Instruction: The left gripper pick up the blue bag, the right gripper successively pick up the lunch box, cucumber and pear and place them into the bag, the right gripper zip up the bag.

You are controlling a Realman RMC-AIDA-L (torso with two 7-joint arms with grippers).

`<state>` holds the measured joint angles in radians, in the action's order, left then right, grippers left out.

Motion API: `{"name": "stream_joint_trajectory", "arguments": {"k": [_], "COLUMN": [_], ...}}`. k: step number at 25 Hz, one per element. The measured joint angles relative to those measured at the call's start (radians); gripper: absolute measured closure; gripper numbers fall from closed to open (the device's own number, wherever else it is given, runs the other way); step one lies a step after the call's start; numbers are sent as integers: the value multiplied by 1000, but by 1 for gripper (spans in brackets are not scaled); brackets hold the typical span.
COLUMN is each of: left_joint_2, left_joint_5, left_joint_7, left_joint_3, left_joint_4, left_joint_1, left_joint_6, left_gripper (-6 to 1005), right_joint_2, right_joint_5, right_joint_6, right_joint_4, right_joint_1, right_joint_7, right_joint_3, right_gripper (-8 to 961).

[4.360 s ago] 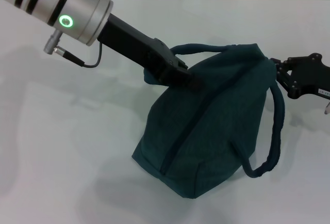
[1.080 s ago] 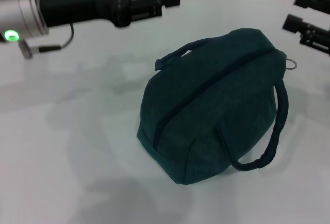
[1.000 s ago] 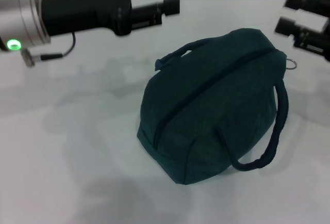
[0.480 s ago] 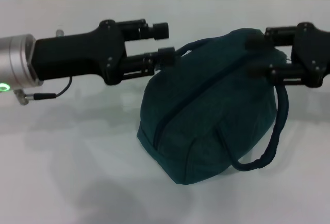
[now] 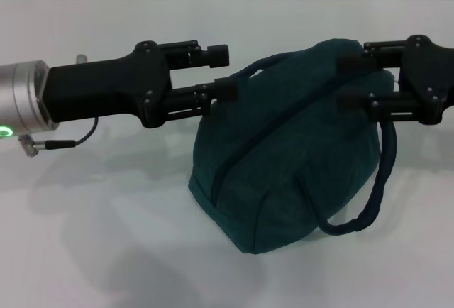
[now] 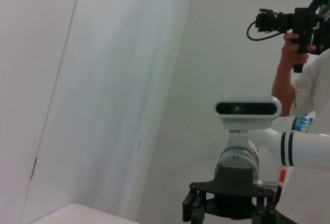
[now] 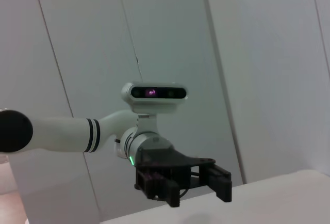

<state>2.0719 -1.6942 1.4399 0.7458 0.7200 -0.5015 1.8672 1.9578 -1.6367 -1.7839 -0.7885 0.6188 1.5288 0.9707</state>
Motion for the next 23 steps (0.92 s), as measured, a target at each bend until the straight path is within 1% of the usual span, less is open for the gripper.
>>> {"name": "stream_joint_trajectory", "arguments": {"k": [23], "left_joint_2": [2], "left_joint_5": [2], "left_joint_7": [3], "left_joint_3": [-5], "left_joint_4": [-1], "left_joint_1": [1], "left_joint_6": [-4], "left_gripper": [424], "right_joint_2": [0], "right_joint_5": [-6], "right_joint_6": [-10], "right_joint_4": [-2], "right_joint_1": [2], "right_joint_7": [-18], "right_joint_3": [6], "right_gripper": [346]}}
